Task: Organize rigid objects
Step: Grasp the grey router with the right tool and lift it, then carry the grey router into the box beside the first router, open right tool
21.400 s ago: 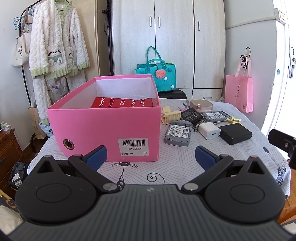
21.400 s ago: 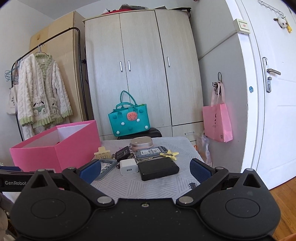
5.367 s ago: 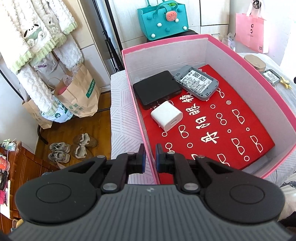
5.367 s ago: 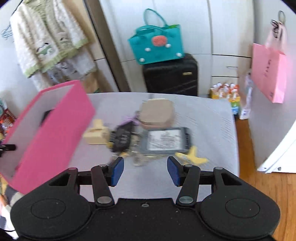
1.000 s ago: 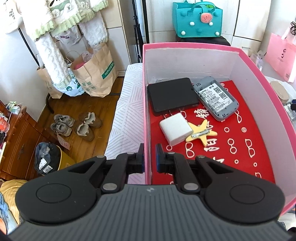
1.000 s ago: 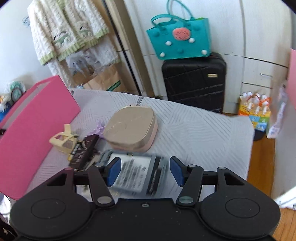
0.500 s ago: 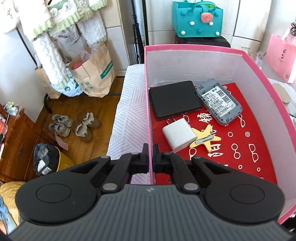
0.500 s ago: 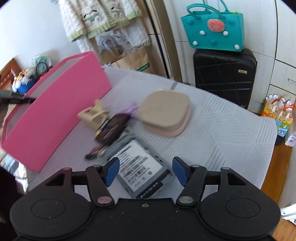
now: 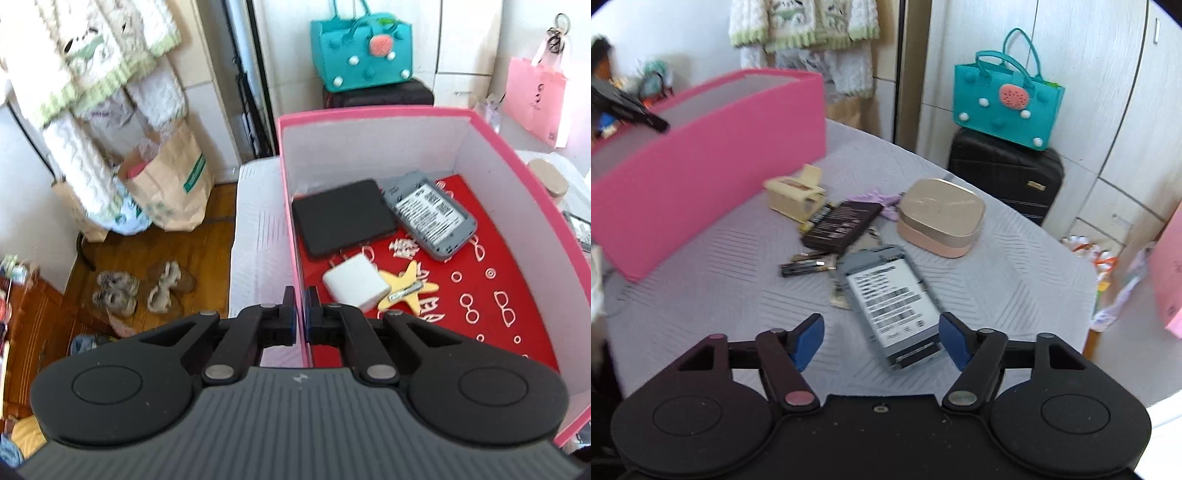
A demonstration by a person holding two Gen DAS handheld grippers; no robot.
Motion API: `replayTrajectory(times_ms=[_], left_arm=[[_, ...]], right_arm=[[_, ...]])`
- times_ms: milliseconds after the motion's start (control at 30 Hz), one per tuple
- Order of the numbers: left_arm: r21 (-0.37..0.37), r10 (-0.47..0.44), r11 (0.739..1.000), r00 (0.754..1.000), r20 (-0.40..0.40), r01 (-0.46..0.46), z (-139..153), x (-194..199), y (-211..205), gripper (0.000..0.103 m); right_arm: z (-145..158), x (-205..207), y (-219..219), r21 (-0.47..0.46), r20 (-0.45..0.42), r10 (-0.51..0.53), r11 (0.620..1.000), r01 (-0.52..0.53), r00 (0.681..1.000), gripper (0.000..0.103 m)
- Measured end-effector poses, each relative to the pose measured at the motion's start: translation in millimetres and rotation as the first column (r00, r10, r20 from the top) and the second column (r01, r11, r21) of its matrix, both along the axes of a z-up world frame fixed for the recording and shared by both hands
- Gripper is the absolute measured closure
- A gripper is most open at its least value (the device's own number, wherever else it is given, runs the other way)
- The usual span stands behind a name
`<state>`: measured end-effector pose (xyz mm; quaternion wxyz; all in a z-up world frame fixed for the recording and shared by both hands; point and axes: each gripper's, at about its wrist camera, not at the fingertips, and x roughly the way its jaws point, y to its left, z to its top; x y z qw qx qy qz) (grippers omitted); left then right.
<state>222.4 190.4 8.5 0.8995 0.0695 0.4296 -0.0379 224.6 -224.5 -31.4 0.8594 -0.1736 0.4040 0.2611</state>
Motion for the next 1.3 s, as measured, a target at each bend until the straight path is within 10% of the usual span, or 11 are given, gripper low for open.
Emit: replayTrajectory(times_ms=[733,1300], left_arm=[[-0.085,-0.177,0.980,0.984,0.025,0.178,-1,-2,26,0.091],[-0.085,-0.160,0.983,0.987,0.003,0.160,0,-2,22,0.091]], right_arm=[[-3,4,19,0.130,-0.125,-0.402,0.900,0.417,0.907,0.037],[-13,-28,39,0.070,-0.077,-0.392,0.915,0.397,0.917,0.038]])
